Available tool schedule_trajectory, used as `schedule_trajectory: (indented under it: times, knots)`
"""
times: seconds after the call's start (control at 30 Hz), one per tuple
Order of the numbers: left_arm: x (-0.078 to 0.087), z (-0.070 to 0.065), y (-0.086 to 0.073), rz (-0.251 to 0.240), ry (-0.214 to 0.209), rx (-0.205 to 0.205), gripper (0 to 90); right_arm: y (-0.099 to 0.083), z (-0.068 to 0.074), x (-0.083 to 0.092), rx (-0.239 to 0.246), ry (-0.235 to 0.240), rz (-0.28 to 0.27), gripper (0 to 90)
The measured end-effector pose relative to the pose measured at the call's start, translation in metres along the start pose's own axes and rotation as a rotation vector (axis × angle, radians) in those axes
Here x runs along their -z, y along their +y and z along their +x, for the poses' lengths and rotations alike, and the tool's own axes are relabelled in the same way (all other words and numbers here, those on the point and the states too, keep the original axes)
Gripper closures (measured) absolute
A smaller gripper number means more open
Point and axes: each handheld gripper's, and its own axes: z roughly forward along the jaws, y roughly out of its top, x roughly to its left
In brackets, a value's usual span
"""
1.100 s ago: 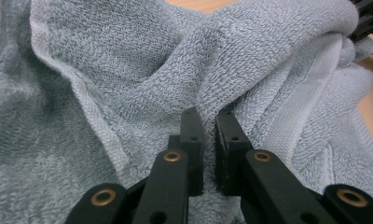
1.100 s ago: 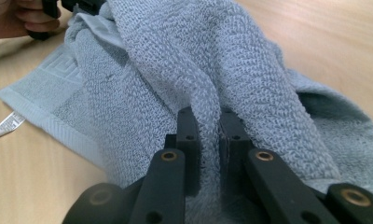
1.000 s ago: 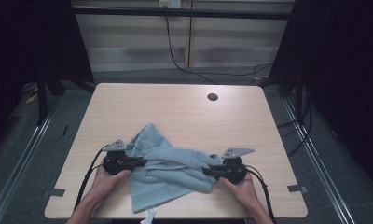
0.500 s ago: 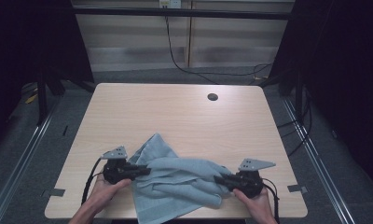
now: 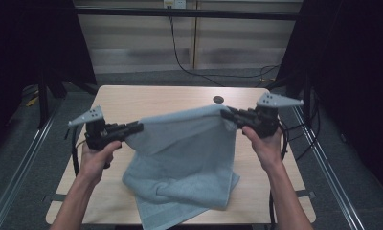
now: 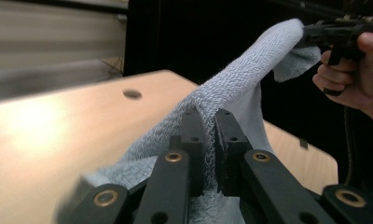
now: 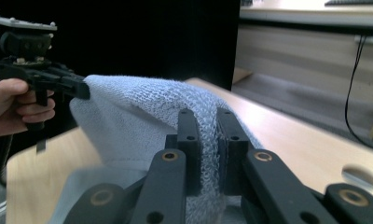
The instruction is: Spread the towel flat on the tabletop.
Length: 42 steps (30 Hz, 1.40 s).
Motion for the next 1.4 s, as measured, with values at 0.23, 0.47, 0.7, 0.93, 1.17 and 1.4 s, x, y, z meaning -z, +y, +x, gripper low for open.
schedule_trajectory:
  times: [0.23,0.47,0.7,0.93,1.17,1.4]
  knots:
    - [-0.011,0.038,0.043,-0.065,0.104,0.043,83.1,0.044,-0.034,-0.042,-0.005,-0.036,0.007,81.1]
    - [-0.017,0.082,0.021,0.024,0.268,0.156,60.7,0.020,-0.074,-0.078,-0.122,-0.178,0.110,50.8]
    - [-0.006,0.069,-0.027,0.096,0.205,0.139,60.9,-0.054,-0.070,-0.063,-0.183,-0.115,0.186,51.4]
    - [0.003,0.027,-0.082,0.243,0.095,0.092,61.9,-0.117,-0.028,-0.028,-0.153,0.003,0.279,52.1]
    - [0.015,-0.017,-0.136,0.331,-0.025,0.071,55.7,-0.164,0.019,0.005,-0.148,0.101,0.339,49.2]
    - [0.002,-0.038,-0.157,0.451,-0.075,0.017,44.9,-0.188,0.047,0.010,-0.107,0.152,0.362,33.8]
